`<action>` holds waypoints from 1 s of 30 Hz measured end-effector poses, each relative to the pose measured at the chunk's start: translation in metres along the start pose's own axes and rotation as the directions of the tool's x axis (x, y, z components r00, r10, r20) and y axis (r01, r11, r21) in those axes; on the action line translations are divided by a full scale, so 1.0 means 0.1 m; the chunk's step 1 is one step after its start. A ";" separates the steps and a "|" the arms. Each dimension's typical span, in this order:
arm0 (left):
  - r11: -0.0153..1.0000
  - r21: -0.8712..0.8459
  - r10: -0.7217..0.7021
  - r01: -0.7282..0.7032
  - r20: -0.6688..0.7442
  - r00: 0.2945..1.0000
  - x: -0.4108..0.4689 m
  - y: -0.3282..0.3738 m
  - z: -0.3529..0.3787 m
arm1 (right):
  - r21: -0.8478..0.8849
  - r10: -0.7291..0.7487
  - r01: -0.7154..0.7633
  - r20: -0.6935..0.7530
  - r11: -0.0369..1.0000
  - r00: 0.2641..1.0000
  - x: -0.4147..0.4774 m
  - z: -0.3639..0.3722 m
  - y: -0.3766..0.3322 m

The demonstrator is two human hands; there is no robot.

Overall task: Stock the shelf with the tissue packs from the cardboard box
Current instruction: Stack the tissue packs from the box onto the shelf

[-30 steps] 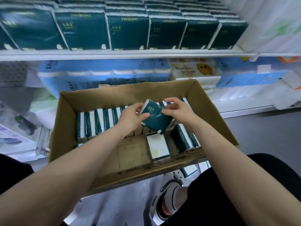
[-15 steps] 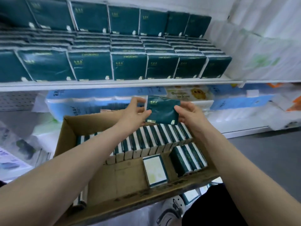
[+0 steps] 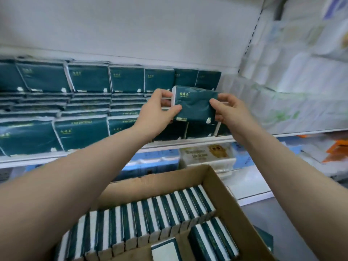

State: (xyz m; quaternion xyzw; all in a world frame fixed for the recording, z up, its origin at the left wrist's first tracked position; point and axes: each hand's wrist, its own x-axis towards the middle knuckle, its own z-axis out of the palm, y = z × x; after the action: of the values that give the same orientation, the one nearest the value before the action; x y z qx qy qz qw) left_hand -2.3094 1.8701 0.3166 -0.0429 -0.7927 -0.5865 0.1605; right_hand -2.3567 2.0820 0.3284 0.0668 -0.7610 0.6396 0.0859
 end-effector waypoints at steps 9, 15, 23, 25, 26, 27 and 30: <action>0.961 0.263 0.081 -0.085 0.023 0.996 0.89 -0.04 0.17 | -0.167 -0.121 0.109 -0.066 0.980 0.990 0.91 0.11 -0.07; 0.964 0.262 0.043 -0.049 0.031 0.999 1.33 -0.12 0.39 | -0.272 -0.153 0.121 -0.100 0.955 0.983 1.41 0.13 0.03; 0.945 0.326 0.013 -0.021 0.027 1.000 1.62 -0.35 0.52 | -0.346 -0.142 0.120 -0.041 0.931 0.989 1.77 0.28 0.22; 0.928 0.372 0.018 -0.026 0.025 1.000 1.63 -0.40 0.53 | -0.349 -0.145 0.127 -0.025 0.929 0.989 1.81 0.33 0.27; 0.921 0.388 0.016 -0.026 0.028 0.999 1.64 -0.42 0.54 | -0.345 -0.145 0.129 -0.019 0.930 0.989 1.83 0.35 0.29; 0.917 0.398 0.014 -0.025 0.030 0.999 1.64 -0.43 0.54 | -0.338 -0.144 0.131 -0.012 0.932 0.990 1.84 0.37 0.31; 0.909 0.416 0.010 -0.028 0.045 0.999 1.65 -0.46 0.55 | -0.330 -0.130 0.126 0.009 0.936 0.991 1.90 0.40 0.37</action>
State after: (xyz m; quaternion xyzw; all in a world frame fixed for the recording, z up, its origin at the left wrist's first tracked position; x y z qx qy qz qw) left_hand -2.4886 1.8883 0.3108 -0.0276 -0.9022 -0.4014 0.1552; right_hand -2.5517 2.0503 0.3268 0.0965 -0.8507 0.4967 0.1423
